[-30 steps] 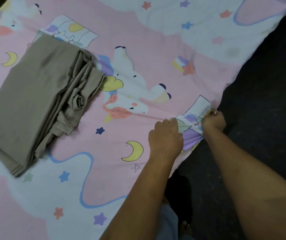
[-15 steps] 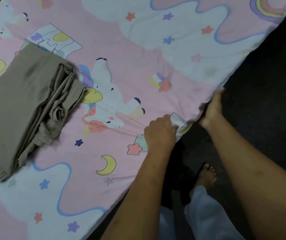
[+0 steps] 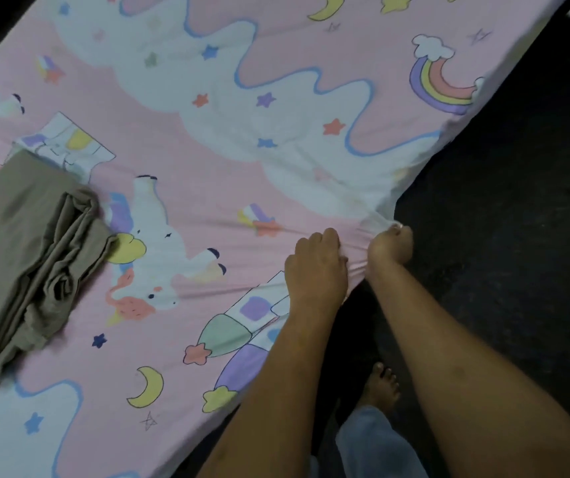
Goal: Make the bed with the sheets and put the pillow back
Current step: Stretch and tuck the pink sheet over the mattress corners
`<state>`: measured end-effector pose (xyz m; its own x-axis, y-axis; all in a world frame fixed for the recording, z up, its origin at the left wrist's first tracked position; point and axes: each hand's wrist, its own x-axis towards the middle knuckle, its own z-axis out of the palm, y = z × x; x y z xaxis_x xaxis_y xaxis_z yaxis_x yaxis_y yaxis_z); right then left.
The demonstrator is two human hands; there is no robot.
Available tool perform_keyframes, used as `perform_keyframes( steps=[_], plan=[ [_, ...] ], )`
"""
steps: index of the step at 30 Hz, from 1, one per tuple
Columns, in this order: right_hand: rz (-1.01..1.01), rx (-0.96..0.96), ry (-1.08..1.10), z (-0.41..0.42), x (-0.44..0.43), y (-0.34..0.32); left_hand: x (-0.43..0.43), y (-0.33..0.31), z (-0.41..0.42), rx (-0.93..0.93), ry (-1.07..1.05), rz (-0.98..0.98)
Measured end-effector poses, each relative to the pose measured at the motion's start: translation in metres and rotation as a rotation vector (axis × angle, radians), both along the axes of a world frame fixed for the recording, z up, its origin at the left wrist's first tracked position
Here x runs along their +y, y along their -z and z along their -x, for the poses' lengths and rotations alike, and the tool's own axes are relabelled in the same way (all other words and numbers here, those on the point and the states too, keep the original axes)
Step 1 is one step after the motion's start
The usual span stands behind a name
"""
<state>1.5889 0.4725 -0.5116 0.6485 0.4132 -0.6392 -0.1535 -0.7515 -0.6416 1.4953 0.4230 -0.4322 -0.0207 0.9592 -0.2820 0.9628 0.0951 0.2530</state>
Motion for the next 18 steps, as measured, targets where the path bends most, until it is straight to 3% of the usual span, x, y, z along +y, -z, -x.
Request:
perform_keyframes(
  steps=[4, 9, 14, 18],
  plan=[
    [0.123, 0.017, -0.137, 0.001, -0.011, 0.004, 0.014, 0.003, -0.01, 0.024, 0.052, -0.109],
    [0.215, 0.171, -0.314, -0.016, -0.002, 0.004, 0.031, 0.01, -0.012, -0.014, 0.076, -0.087],
    [0.068, 0.524, -0.146, -0.057, 0.025, -0.008, 0.039, 0.015, -0.024, -0.053, 0.034, -0.005],
    [0.043, 0.699, -0.096, -0.066, 0.067, -0.01, 0.048, 0.016, -0.033, -0.065, 0.016, 0.057]
  ],
)
